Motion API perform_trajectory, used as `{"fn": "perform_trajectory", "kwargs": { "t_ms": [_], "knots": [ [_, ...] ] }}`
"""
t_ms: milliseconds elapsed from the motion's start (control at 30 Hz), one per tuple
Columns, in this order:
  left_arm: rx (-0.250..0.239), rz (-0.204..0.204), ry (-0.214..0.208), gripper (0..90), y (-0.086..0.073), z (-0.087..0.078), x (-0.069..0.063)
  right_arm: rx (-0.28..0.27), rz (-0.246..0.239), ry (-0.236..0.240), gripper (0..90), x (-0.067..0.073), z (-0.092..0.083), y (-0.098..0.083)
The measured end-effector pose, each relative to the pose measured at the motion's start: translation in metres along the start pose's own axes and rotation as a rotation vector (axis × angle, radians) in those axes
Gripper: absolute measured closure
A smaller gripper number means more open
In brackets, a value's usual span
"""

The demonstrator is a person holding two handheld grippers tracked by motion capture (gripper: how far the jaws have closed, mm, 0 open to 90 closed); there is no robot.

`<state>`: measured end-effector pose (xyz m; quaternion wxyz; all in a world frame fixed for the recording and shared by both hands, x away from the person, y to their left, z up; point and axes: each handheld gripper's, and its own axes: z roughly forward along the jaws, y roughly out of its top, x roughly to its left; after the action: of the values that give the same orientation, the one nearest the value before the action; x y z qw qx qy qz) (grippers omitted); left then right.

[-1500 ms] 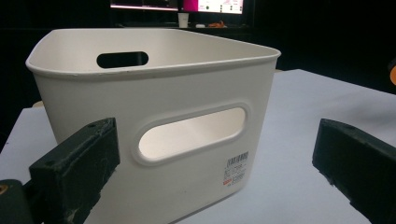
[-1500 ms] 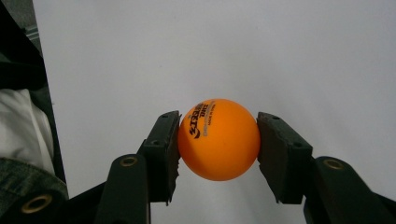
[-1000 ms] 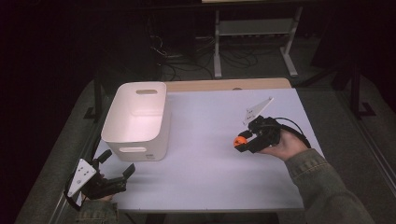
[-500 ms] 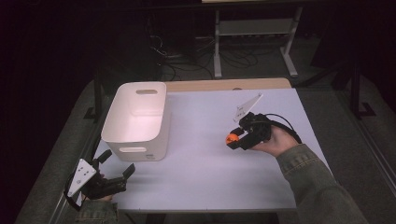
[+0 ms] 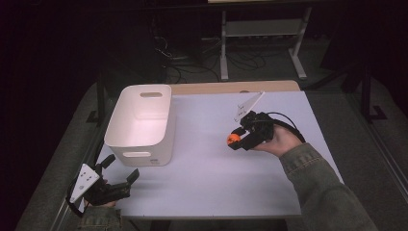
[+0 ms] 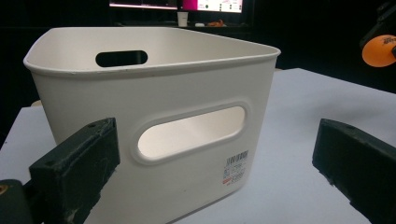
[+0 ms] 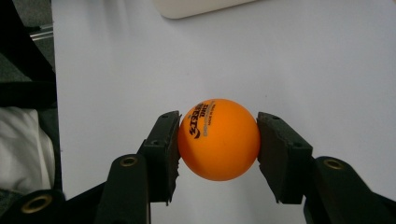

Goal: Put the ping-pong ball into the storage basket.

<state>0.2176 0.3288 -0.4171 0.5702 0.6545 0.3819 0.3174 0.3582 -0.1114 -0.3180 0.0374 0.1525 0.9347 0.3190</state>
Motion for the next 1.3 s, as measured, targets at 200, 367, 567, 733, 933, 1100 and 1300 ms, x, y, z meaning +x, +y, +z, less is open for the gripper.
{"fn": "perform_trajectory", "kwargs": {
  "t_ms": [200, 367, 567, 733, 933, 1100, 1300],
  "knots": [
    [-0.001, 0.000, 0.000, 0.3, 0.000, 0.000, 0.000, 0.004, -0.016, 0.008, 49.9, 0.000, 0.001, 0.009],
    [-0.002, 0.000, -0.001, 0.3, 0.000, 0.000, 0.000, -0.006, -0.035, 0.019, 49.9, 0.001, 0.000, 0.020],
    [-0.004, -0.001, -0.002, 0.2, 0.000, 0.000, 0.000, -0.004, -0.051, 0.023, 49.9, 0.003, 0.003, 0.028],
    [0.001, -0.001, -0.004, 0.3, 0.000, 0.000, 0.000, -0.009, -0.057, 0.025, 49.9, 0.002, 0.003, 0.035],
    [-0.001, -0.001, -0.004, 0.3, 0.000, 0.000, 0.000, -0.008, -0.076, 0.029, 49.9, 0.003, 0.004, 0.047],
    [-0.003, -0.002, -0.004, 0.3, 0.000, 0.000, 0.000, -0.011, -0.084, 0.044, 49.9, 0.004, 0.007, 0.055],
    [-0.004, -0.001, -0.005, 0.3, 0.000, 0.000, 0.000, -0.006, -0.092, 0.048, 50.0, 0.006, 0.010, 0.062]
  ]
}}
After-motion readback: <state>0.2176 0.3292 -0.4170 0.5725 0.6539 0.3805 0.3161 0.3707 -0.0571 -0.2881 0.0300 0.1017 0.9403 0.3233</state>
